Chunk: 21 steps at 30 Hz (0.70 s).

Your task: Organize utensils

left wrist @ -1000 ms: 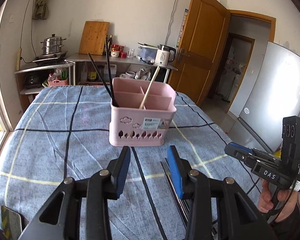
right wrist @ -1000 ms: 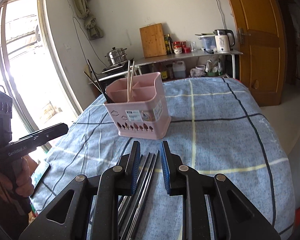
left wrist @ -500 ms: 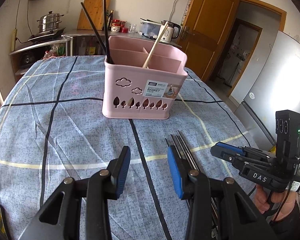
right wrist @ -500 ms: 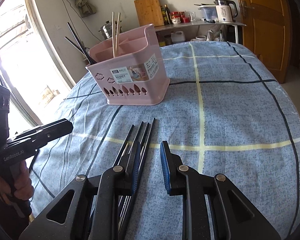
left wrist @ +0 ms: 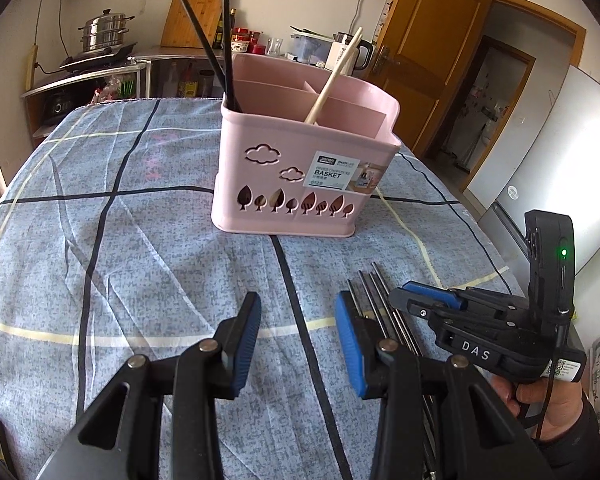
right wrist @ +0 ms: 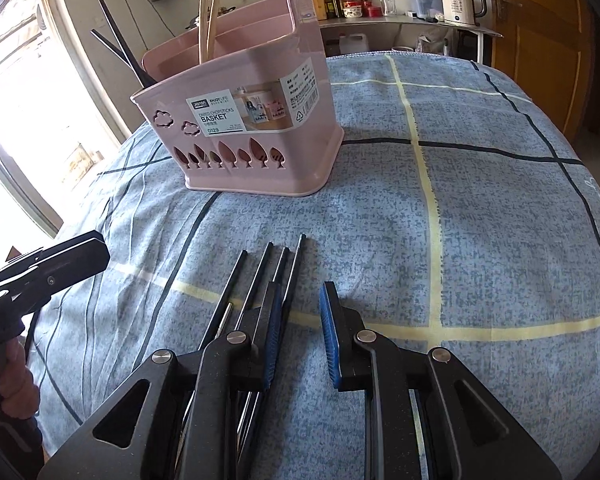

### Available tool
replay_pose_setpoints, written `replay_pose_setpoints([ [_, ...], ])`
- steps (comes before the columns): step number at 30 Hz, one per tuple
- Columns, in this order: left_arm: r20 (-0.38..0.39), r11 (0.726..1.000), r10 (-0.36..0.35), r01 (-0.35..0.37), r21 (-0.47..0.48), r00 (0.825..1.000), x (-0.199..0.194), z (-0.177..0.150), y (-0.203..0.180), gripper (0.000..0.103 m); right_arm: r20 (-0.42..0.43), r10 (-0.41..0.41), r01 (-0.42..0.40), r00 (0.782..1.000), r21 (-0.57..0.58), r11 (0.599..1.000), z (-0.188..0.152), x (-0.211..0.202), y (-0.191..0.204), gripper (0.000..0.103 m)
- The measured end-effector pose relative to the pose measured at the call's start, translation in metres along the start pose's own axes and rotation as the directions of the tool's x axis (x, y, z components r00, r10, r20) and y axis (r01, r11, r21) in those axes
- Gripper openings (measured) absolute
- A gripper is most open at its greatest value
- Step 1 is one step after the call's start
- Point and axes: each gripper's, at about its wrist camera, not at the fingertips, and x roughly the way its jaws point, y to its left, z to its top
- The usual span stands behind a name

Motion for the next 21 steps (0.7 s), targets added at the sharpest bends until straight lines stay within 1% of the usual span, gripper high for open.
replay_pose_setpoints([
  [3,-0.017,1.000,-0.004,0.004,-0.003,1.000,0.008,0.001,-0.001,0.040,-0.003,-0.012,0.012,1.000,-0.013,1.000,0.003,0.003,0.002,0.020],
  [6,-0.046,1.000,-0.005,0.005,0.002,0.999,0.017,0.002,-0.005,0.040,-0.005,-0.035,0.035,0.999,-0.033,0.999,0.002,0.002,0.005,0.016],
  [14,-0.105,0.999,-0.022,0.026,0.037,0.994,0.041,0.006,-0.025,0.040,-0.002,-0.064,0.064,0.998,-0.013,0.998,0.000,-0.006,-0.010,0.015],
  [17,-0.128,0.999,-0.016,0.022,0.047,0.992,0.052,0.007,-0.032,0.040,-0.001,-0.067,0.067,0.998,-0.003,0.998,-0.001,-0.009,-0.016,0.015],
  [21,-0.157,0.998,0.011,-0.002,0.059,0.988,0.068,0.008,-0.038,0.040,0.002,-0.064,0.064,0.998,0.008,0.998,-0.004,-0.012,-0.022,0.015],
])
